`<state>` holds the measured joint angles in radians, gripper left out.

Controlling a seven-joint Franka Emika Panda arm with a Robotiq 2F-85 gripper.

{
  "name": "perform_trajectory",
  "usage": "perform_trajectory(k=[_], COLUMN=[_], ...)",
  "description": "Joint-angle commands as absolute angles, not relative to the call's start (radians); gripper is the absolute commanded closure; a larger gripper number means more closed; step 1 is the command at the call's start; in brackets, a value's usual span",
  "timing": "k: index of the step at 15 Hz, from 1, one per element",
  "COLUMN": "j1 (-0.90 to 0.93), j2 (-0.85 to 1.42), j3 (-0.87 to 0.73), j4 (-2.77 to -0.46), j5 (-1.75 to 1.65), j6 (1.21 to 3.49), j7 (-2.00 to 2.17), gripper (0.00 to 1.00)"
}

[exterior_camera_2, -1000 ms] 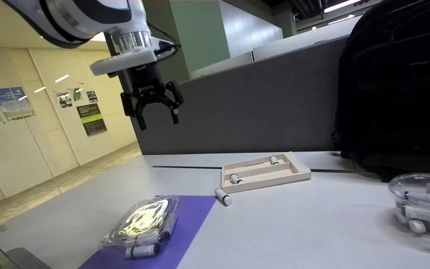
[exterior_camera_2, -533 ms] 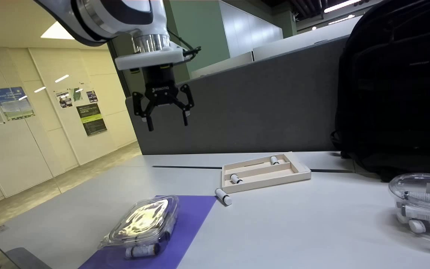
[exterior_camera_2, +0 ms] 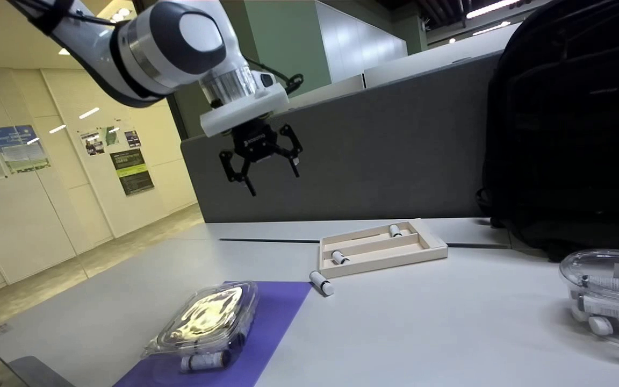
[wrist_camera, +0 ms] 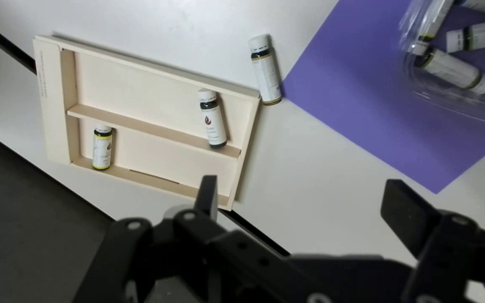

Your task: Remove the black and white thing from the table and put it on the bottom part of the segment tray

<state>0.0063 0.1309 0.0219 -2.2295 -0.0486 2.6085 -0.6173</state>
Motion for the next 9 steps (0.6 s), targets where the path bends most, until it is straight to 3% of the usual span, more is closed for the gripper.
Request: perform_trajectory(k=[1,9], j1=[-0.046,-0.142], j2=[0.203,0.353], j3=[0.046,0.069], j4=[-2.218,-2.172], j5=[0.027,0.109], j6=[2.701,2.684], j7=[-0.729,-0.849], gripper=[0.0,0.0])
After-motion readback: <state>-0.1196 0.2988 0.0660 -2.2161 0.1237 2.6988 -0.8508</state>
